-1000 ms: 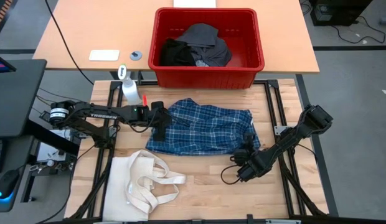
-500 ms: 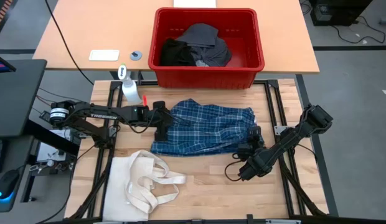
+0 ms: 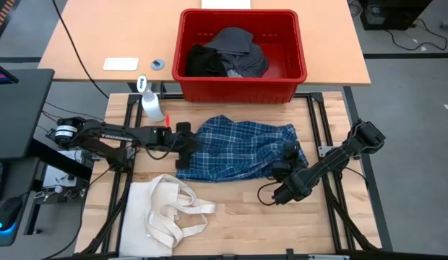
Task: Fold Laundry from Bin
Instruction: Fold the blue pants
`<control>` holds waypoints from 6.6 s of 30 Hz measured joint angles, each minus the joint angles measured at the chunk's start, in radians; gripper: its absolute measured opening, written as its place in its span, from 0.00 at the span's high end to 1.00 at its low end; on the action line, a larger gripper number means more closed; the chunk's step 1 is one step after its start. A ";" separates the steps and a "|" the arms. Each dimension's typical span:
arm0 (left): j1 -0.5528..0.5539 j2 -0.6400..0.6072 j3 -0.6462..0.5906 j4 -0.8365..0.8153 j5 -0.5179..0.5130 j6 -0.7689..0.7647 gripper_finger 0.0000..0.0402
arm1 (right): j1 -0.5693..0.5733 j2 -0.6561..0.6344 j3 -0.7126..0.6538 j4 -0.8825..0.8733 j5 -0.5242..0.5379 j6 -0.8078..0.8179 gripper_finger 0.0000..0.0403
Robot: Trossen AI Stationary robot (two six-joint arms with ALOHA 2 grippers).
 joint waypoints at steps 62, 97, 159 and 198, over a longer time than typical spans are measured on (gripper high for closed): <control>-0.030 -0.085 -0.003 0.005 0.026 -0.076 0.48 | -0.173 -0.010 -0.169 0.158 0.046 0.272 0.68; -0.035 0.182 -0.003 0.102 0.160 -0.055 0.48 | -0.528 -0.390 -0.318 0.739 -0.296 0.092 0.80; 0.117 0.302 0.001 0.627 0.178 0.078 0.48 | -0.409 -0.144 -0.310 0.946 -0.394 0.111 0.81; 0.322 0.180 -0.002 0.376 0.421 0.147 0.48 | -0.090 -0.340 -0.310 0.501 -0.401 0.651 0.81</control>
